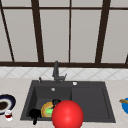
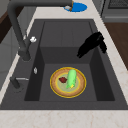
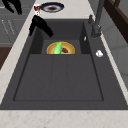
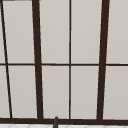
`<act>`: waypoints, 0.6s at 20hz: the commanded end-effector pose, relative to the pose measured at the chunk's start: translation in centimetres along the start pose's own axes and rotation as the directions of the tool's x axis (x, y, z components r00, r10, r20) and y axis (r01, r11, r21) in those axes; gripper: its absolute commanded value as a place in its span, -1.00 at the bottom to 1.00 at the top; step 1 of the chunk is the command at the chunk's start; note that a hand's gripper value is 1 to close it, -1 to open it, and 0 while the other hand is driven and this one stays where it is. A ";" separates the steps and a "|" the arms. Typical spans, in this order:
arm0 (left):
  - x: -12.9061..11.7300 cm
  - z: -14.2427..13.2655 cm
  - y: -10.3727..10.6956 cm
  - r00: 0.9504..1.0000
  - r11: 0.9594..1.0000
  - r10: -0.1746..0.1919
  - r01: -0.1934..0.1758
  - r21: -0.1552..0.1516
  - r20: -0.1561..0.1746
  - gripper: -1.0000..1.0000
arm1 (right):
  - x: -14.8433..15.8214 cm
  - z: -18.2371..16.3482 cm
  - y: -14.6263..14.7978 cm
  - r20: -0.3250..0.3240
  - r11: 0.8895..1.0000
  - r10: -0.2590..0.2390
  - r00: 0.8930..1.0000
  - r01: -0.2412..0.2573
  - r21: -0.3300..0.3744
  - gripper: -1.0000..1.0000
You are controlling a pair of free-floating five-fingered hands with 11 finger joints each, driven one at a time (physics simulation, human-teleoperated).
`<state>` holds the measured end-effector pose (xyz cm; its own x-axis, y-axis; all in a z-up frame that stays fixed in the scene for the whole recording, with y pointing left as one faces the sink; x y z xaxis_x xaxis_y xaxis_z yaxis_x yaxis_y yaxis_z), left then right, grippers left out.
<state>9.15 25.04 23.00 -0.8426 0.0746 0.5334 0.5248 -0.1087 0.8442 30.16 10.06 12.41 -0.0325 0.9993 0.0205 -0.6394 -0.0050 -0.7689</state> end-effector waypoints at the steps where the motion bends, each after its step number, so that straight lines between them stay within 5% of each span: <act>1: 0.0 0.0 0.0 1.000 1.000 0.000 0.000 0.000 0.000 0.00 | 1.4 -2.9 -0.4 -0.039 1.000 0.001 0.999 -0.002 -0.029 -1.00; 7: 0.0 0.0 0.0 1.000 1.000 0.000 0.000 0.000 0.000 0.00 | 2.5 -7.1 -1.2 -0.037 0.997 0.010 0.999 -0.013 -0.080 -1.00; 12: 0.0 0.0 0.0 1.000 1.000 0.000 0.000 0.000 0.000 0.00 | 3.9 -9.4 2.8 -0.014 0.991 0.018 1.000 -0.020 -0.131 -1.00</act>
<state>9.15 25.04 23.00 -0.8426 0.0746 0.5334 0.5248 -0.1087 0.8442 36.22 13.32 6.72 -0.0330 0.9994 0.0066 -0.5337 -0.0120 -0.8456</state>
